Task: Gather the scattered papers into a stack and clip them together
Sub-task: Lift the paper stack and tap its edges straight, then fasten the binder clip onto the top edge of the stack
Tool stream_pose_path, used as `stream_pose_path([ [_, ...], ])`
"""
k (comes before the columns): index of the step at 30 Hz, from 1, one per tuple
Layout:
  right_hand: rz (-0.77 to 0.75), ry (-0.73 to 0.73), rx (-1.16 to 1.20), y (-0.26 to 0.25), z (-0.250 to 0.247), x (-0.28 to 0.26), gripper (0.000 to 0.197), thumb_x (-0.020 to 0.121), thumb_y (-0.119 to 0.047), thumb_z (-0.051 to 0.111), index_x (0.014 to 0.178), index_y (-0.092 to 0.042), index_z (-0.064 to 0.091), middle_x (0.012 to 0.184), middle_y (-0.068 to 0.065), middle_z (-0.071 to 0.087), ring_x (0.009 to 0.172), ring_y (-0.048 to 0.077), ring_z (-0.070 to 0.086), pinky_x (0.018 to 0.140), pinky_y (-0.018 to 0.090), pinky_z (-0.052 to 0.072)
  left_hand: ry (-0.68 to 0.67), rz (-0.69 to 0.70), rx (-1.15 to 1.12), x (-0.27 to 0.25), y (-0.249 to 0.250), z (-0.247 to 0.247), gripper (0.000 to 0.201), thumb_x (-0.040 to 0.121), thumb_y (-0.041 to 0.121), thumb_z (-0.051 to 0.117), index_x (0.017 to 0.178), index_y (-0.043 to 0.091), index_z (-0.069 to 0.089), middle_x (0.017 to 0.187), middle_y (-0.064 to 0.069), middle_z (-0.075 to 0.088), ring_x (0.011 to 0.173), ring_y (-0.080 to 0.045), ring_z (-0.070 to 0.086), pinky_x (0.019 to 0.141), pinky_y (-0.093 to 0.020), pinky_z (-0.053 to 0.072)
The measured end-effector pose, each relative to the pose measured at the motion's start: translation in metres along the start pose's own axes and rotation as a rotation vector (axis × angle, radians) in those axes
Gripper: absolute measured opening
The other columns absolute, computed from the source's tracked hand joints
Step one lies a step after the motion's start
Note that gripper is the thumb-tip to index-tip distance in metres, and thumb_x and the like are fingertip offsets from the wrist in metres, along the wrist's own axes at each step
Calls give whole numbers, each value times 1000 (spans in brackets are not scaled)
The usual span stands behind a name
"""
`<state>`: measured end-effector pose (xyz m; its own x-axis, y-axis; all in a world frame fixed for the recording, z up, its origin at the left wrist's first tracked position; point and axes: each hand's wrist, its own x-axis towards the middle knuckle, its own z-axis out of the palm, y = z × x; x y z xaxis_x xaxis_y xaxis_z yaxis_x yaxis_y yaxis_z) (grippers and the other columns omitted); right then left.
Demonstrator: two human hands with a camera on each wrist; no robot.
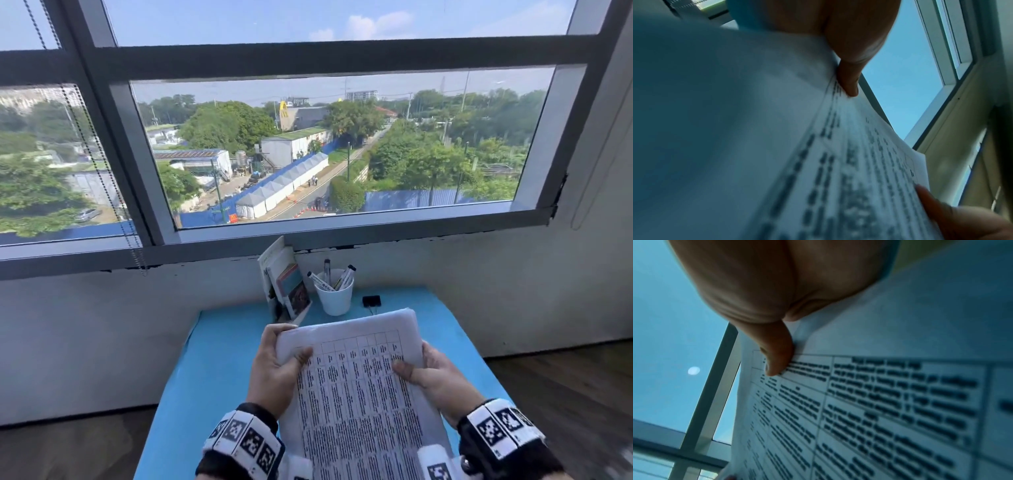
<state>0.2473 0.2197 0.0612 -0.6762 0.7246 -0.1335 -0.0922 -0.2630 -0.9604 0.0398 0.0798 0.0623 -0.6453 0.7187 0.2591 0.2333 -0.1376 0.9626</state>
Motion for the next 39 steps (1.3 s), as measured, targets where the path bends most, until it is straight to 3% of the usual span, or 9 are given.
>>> stream_pose_path([
  [9,41,30,17,30,-7,25,99,21,-35,96,105,1,57,91,26,70,78,39,68,74,52,55,-49,-521,-442,-11,-28,-2,111,31,44,94,124,14,42,111,-27,62,90,-41,66,75,-55,55],
  [12,84,54,38,43,-9,38,98,22,-33,96,105,1,55,88,25,70,74,38,68,69,50,56,-122,-605,-409,-10,-39,-1,71,59,28,88,114,-4,56,102,-31,67,81,-39,68,71,-51,57],
  [17,191,93,-95,59,-10,71,38,78,-1,70,111,5,53,96,27,69,84,41,66,83,60,51,62,-556,-202,17,-70,3,28,71,9,80,90,-4,65,81,-25,72,63,-33,69,58,-40,59],
  [19,247,83,-223,67,-13,88,50,68,-15,77,110,2,56,97,21,71,86,37,68,84,54,53,92,-587,-151,27,-86,4,18,76,8,74,88,0,64,79,-22,72,64,-32,68,64,-43,59],
  [23,541,-206,-825,69,-29,136,37,70,-34,71,101,-16,59,98,7,69,85,25,68,79,40,58,72,-696,-42,38,-128,3,27,74,19,77,93,5,63,83,-16,72,73,-32,70,74,-45,57],
  [25,523,-110,-1031,54,-35,166,11,83,-19,55,92,-16,58,86,6,63,72,22,62,71,34,56,57,-720,14,39,-141,4,34,73,24,80,95,3,64,84,-15,72,76,-30,69,75,-42,56],
  [30,259,113,-1554,40,-47,254,37,91,-19,48,127,-13,53,123,14,60,112,31,57,88,30,46,48,-770,115,46,-163,8,34,73,29,80,92,4,67,84,-11,72,79,-28,69,79,-42,55],
  [36,326,166,-1727,63,-49,280,23,88,-18,53,102,-3,65,94,15,63,93,32,63,67,27,43,27,-737,169,45,-162,8,17,81,25,73,88,14,62,80,1,67,72,-14,64,58,-22,47],
  [39,339,166,-1766,67,-48,276,23,91,-12,47,105,0,63,98,16,63,97,32,62,70,28,45,45,-749,121,44,-161,9,30,79,22,75,104,11,61,91,-5,69,80,-21,66,71,-29,50],
])
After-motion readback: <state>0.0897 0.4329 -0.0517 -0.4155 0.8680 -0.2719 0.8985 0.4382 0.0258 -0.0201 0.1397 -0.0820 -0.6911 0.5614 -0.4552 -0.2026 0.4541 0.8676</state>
